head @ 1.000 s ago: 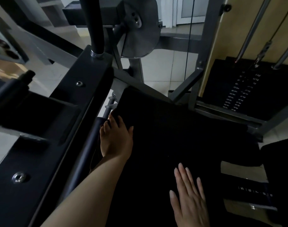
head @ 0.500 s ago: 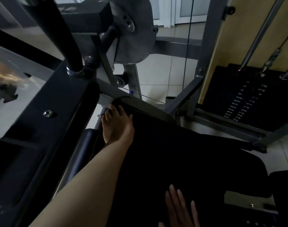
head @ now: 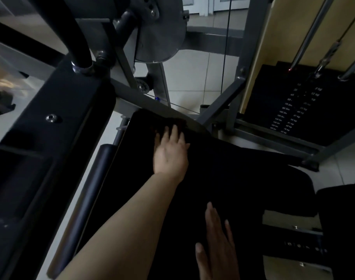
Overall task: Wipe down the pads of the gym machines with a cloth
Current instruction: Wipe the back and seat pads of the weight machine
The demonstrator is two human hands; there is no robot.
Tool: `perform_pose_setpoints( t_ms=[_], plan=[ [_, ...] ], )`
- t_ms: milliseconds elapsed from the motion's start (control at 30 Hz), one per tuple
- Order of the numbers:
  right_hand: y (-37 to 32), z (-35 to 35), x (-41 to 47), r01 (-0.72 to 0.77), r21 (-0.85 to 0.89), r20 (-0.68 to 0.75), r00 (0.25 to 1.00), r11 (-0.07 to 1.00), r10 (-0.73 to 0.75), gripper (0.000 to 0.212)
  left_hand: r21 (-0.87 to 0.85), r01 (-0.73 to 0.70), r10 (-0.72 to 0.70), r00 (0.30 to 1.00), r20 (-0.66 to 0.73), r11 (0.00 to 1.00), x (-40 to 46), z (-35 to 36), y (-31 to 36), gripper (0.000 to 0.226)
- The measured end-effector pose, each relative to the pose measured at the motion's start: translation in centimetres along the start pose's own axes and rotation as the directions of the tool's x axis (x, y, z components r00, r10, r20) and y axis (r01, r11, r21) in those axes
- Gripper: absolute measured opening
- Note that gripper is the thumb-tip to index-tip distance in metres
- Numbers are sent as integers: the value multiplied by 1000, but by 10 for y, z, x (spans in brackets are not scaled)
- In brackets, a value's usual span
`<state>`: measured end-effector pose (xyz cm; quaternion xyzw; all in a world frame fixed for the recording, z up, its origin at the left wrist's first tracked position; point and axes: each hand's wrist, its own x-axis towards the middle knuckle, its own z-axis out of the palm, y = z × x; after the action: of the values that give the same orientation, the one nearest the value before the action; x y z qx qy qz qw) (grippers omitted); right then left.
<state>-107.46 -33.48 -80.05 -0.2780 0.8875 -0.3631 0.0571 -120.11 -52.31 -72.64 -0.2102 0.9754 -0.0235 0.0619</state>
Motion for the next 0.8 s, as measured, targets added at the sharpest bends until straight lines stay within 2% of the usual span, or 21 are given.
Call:
perform_pose_setpoints(
  t_ms=[67, 133, 233, 333, 433, 567, 733, 800],
  plan=[
    [-4, -7, -1, -89, 151, -74, 992, 984, 101, 59, 27, -94, 93, 995, 36, 995, -19, 5, 9, 48],
    [-6, -10, -2, -158, 305, -65, 980, 939, 186, 56, 17, -167, 166, 985, 50, 986, -40, 10, 16, 48],
    [-3, -16, -2, -105, 434, -147, 972, 895, 185, 60, -1, -252, 251, 967, 47, 968, -72, 16, 28, 48],
    [-4, -35, 9, -212, 584, -84, 944, 783, 319, 70, -19, -314, 315, 947, 59, 949, -104, 24, 34, 50],
    [-2, -49, 19, -259, 604, -58, 929, 754, 366, 72, -5, -355, 355, 934, 43, 935, -137, 33, 36, 47],
    [-3, -55, 18, -306, 612, 18, 927, 729, 375, 74, -79, -388, 392, 919, 35, 918, -175, 40, 34, 49],
    [-6, -53, -6, -352, 558, 101, 928, 752, 359, 70, -129, -453, 464, 883, 75, 882, -226, 57, 32, 44],
    [-9, -54, -18, -380, 507, 136, 922, 774, 364, 71, -142, -461, 471, 881, 39, 876, -244, 67, 32, 36]
  ],
)
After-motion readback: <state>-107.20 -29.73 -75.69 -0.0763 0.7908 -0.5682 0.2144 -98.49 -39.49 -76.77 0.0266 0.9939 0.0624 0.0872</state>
